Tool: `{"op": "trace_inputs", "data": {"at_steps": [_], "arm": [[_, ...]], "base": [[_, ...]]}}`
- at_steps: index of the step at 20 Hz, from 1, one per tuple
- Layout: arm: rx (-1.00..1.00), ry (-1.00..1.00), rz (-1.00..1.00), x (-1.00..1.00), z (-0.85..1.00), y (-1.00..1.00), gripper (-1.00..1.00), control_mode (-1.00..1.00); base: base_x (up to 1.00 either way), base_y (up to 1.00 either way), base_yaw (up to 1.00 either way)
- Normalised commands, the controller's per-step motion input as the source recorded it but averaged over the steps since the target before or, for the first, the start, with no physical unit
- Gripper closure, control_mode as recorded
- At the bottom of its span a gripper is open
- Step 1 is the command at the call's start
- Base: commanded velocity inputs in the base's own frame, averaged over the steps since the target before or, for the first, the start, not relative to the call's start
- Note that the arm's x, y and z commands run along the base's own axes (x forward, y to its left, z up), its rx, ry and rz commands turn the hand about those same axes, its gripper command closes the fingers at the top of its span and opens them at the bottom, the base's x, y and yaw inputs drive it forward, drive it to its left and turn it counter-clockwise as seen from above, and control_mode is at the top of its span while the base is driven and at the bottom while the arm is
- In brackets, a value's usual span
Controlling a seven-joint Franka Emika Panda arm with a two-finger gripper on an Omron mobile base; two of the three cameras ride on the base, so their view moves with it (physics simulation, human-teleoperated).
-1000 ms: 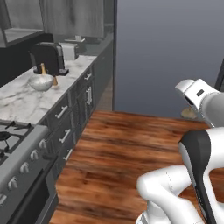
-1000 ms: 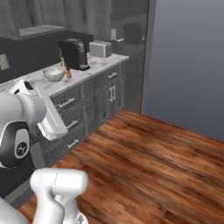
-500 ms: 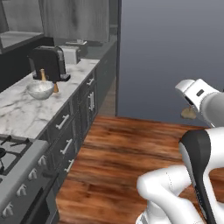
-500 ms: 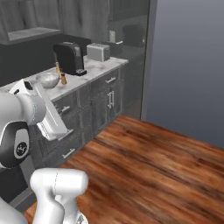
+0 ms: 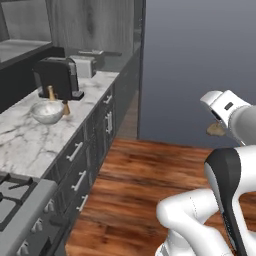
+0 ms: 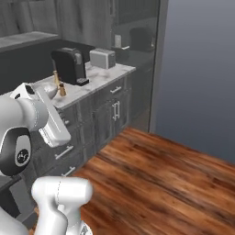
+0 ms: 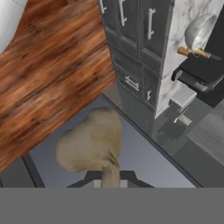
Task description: Retrieve the bottle and the shaker from the cabinet and place them next to the mixing bowl on the counter. Then add garlic from the fridge to the mixing bowl.
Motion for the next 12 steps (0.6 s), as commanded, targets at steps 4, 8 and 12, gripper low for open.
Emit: {"op": "trace_inputs", "data": {"at_steps": [4, 8, 12], "arm": [[0.00, 0.00, 0.00, 0.00, 0.00, 0.00, 1.00, 1.00], [0.00, 0.00, 0.00, 0.00, 0.00, 0.00, 1.00, 1.00], [0.00, 0.00, 0.00, 0.00, 0.00, 0.00, 1.00, 1.00]], "base": [[0.57, 0.15, 0.04], [0.58, 0.14, 0.05], [0.59, 0.12, 0.06]]}}
